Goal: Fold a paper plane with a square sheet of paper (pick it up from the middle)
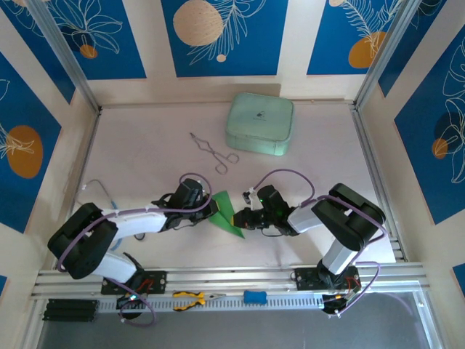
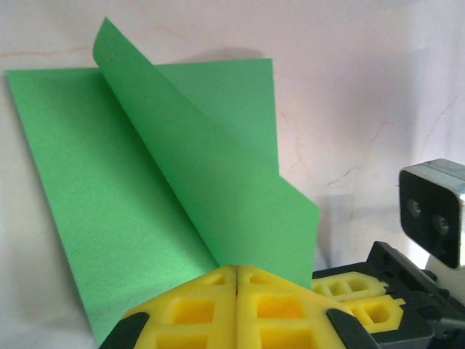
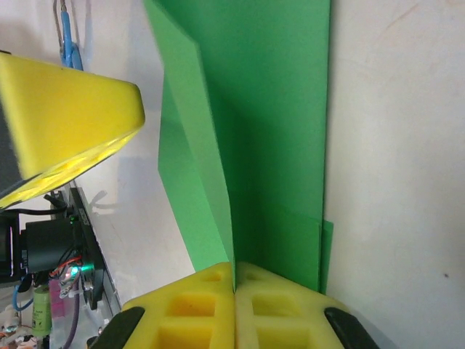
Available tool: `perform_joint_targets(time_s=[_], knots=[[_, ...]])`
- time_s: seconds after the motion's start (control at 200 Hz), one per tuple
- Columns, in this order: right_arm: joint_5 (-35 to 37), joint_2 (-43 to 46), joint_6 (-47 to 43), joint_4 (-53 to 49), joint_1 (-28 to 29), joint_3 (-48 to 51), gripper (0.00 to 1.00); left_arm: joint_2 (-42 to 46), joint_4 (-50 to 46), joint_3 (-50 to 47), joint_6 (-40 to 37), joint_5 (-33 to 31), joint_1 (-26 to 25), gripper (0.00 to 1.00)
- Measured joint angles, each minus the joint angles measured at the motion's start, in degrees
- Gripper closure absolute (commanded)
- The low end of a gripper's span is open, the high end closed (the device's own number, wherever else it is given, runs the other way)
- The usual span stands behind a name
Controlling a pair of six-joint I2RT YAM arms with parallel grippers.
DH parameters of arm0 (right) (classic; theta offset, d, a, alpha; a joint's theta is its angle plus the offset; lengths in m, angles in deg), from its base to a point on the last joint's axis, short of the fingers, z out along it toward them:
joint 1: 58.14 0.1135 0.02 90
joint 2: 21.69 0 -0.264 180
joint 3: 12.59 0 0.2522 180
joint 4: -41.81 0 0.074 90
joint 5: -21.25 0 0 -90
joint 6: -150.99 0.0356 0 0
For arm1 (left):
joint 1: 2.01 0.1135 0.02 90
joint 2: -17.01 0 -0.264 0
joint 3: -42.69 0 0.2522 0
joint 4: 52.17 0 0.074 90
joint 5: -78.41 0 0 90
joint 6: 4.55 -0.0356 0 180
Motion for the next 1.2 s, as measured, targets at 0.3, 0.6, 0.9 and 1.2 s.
perform_joint_targets(time_s=[0.3, 0.6, 0.9, 1.2], knots=[[-0.2, 0.0, 0.2, 0.0, -0.3, 0.0, 0.91, -1.8, 5.9, 0.0, 0.0, 1.8, -0.3, 0.97], [-0.2, 0.0, 0.2, 0.0, -0.3, 0.0, 0.91, -6.4, 9.3, 0.0, 0.6, 2.6, -0.5, 0.98], [-0.2, 0.0, 0.2, -0.2, -0.3, -0.1, 0.91, -7.7, 10.5, 0.0, 0.7, 2.6, -0.5, 0.98], [-0.4, 0.0, 0.2, -1.0, -0.4, -0.4, 0.91, -9.3, 10.5, 0.7, 0.7, 2.6, -0.5, 0.98]])
